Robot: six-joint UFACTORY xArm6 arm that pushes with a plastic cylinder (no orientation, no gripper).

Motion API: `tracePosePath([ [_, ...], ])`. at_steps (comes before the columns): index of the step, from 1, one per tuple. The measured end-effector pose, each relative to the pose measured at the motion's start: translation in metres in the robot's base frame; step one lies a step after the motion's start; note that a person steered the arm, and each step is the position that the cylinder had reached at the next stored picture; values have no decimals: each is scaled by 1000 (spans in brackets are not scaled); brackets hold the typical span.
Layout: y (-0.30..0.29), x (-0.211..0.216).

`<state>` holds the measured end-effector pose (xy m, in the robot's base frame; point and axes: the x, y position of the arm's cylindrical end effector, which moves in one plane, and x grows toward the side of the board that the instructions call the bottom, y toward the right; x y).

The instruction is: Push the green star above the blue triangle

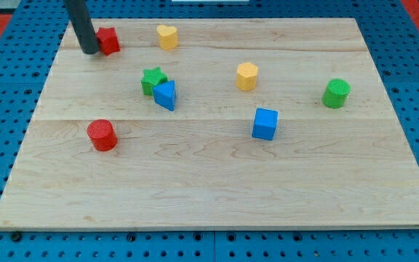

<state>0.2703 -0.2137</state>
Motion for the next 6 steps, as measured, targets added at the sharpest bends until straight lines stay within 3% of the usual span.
tracePosePath([
  [2, 38, 73],
  [4, 191, 73],
  [5, 189, 143],
  [6, 257, 143],
])
